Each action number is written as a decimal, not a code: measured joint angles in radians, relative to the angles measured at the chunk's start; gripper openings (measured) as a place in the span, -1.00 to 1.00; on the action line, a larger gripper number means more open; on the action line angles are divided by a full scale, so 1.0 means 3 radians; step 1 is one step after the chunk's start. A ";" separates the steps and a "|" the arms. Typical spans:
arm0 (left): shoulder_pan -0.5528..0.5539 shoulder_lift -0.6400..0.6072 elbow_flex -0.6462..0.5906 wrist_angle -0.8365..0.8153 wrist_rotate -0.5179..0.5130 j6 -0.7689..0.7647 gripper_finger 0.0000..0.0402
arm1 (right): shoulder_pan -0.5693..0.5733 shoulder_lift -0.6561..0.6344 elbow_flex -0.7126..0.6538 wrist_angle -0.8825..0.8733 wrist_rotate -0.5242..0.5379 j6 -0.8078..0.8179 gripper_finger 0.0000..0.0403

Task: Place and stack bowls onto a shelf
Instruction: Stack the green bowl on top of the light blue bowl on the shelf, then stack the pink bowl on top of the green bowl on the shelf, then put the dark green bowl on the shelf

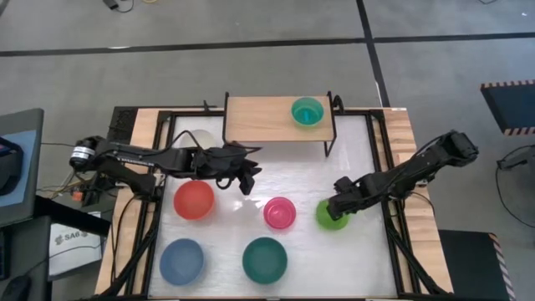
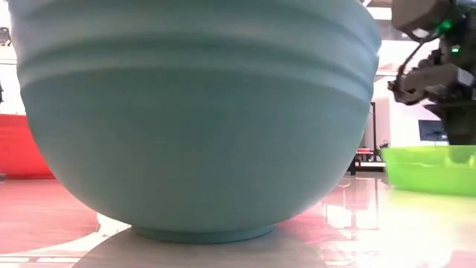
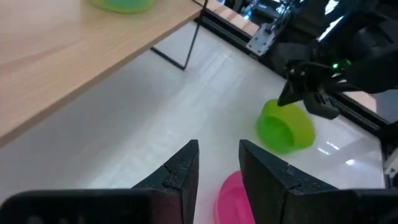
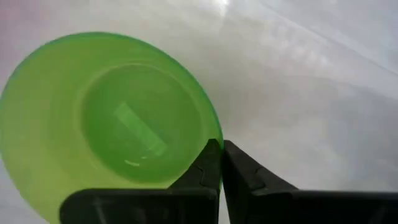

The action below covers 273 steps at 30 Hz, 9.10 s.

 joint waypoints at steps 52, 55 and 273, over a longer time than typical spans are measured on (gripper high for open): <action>0.0507 -0.0261 0.0097 -0.0847 0.0018 0.1143 -0.52 | -0.2894 0.0008 0.2274 -0.0097 0.1254 -0.2367 -0.70; 0.0623 -0.0261 0.0097 -0.0807 0.0251 0.1304 -0.52 | -0.2968 0.0062 0.2274 -0.0069 0.1195 -0.2344 -0.65; 0.1772 -0.1132 -0.0382 -0.1866 0.0092 -0.0128 0.02 | -0.2305 -0.0097 0.2272 0.0469 0.0132 -0.3305 -0.07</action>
